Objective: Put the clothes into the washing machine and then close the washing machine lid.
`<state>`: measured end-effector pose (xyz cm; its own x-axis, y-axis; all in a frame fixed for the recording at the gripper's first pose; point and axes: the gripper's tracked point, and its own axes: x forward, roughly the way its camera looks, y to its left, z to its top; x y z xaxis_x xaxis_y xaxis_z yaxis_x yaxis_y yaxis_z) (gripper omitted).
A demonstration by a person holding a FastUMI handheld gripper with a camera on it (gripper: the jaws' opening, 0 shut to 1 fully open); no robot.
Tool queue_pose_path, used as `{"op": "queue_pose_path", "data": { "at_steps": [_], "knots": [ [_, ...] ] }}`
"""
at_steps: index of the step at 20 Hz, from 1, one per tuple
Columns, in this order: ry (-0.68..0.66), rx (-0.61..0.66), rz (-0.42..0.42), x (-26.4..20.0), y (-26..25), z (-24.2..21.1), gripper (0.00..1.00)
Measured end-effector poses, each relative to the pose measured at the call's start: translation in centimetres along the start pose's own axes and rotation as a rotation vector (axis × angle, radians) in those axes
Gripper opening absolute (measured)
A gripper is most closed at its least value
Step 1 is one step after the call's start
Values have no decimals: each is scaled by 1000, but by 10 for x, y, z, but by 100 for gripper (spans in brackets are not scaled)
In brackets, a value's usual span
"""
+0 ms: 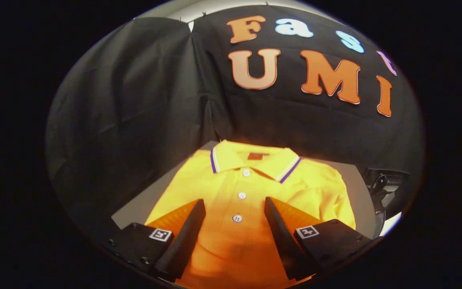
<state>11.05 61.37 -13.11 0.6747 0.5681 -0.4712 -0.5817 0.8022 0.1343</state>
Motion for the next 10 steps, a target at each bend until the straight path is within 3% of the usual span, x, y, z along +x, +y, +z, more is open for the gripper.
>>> {"op": "queue_pose_path", "data": {
  "at_steps": [3,6,8,9,10],
  "knots": [
    [-43,-13,25,-8,-1,4,93],
    [-24,-14,37,-5,-3,1,80],
    [-42,-10,48,-4,-7,4,47],
    [-41,-31,57,-3,-7,2,46],
    [-46,-44,62,-4,-9,5,37]
  ]
}}
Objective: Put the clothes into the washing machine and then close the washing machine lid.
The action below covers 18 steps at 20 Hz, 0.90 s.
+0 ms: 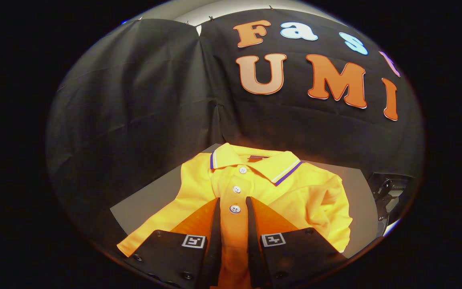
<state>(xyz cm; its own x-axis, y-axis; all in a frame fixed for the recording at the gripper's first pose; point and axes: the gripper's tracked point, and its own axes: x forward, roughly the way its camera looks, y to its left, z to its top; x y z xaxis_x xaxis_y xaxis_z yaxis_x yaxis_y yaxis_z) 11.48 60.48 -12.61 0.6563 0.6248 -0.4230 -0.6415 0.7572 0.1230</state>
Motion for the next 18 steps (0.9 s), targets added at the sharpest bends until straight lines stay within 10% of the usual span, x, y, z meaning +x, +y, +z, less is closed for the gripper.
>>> {"op": "queue_pose_path", "data": {
  "at_steps": [6,18],
  "knots": [
    [-51,95,32,-12,-3,-1,14],
    [-344,122,47,-124,-42,70,14]
  ]
}}
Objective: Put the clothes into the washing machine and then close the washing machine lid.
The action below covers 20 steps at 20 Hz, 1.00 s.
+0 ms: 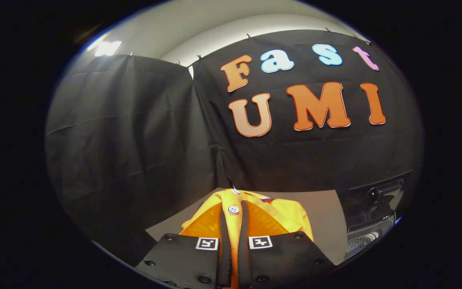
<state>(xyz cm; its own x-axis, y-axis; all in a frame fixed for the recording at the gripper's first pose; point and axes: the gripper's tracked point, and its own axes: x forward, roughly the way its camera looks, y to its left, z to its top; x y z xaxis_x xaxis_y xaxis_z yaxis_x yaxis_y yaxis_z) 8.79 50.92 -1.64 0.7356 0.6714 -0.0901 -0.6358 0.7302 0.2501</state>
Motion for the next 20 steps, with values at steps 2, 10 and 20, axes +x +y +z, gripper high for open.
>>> {"op": "queue_pose_path", "data": {
  "at_steps": [2,10,20],
  "knots": [
    [-30,-10,-14,-17,-12,17,14],
    [-133,9,-130,-78,-118,78,14],
    [-79,24,-329,-131,-302,37,14]
  ]
}}
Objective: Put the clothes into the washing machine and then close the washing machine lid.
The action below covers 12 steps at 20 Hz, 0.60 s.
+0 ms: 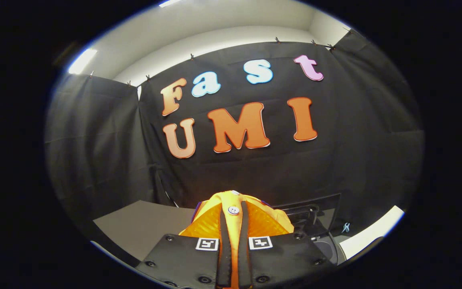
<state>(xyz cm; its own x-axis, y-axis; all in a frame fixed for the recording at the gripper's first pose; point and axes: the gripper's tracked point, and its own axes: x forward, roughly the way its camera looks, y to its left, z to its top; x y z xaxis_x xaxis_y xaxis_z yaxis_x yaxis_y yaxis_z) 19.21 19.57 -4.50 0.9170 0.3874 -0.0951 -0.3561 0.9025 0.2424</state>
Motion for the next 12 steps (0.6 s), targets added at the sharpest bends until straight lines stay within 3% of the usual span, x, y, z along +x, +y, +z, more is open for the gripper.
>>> {"op": "queue_pose_path", "data": {
  "at_steps": [6,12],
  "knots": [
    [126,3,-42,21,-80,-69,14],
    [242,54,-42,41,-122,-134,14]
  ]
}}
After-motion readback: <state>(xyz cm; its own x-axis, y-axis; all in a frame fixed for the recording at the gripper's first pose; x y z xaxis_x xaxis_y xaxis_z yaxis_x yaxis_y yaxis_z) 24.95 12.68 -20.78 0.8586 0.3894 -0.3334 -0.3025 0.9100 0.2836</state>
